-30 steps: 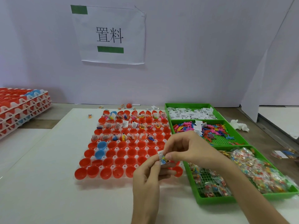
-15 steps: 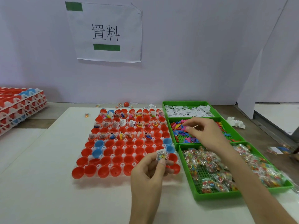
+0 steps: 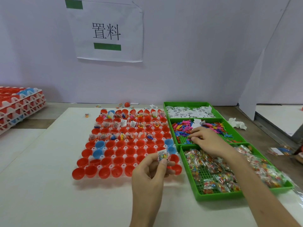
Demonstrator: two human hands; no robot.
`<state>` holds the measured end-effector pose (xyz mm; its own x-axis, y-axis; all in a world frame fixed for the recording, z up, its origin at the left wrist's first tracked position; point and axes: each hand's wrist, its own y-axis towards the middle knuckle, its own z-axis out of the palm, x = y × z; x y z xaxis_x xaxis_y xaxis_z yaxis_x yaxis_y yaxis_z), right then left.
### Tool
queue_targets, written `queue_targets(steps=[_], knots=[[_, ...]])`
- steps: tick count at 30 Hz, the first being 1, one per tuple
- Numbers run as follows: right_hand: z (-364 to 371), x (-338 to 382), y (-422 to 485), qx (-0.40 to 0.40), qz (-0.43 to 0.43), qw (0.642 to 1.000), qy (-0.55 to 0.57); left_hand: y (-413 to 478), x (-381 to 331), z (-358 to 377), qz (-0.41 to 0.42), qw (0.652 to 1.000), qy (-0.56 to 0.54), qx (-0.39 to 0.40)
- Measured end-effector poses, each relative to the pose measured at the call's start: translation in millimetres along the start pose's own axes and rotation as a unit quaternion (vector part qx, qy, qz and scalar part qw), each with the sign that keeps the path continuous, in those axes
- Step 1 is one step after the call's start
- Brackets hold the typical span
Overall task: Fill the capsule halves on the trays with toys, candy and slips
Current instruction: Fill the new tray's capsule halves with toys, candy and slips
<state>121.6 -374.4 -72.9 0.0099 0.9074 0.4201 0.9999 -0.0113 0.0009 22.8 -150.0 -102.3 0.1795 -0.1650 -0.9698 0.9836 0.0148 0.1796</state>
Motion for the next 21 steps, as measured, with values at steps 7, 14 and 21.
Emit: queue_targets(steps=[7,14,21], knots=[[-0.2,-3.9,1.2,-0.060,0.030,0.998,0.014,-0.6,-1.2,0.2,-0.003,1.000,-0.002,0.002],[-0.4,-5.1,0.2,-0.088,0.010,0.996,0.020,-0.3,-0.3,-0.1,-0.004,1.000,0.005,0.000],[6.1,-1.6,3.2,0.037,0.000,0.998,-0.050,-0.1,0.3,-0.3,0.006,1.000,0.023,0.002]])
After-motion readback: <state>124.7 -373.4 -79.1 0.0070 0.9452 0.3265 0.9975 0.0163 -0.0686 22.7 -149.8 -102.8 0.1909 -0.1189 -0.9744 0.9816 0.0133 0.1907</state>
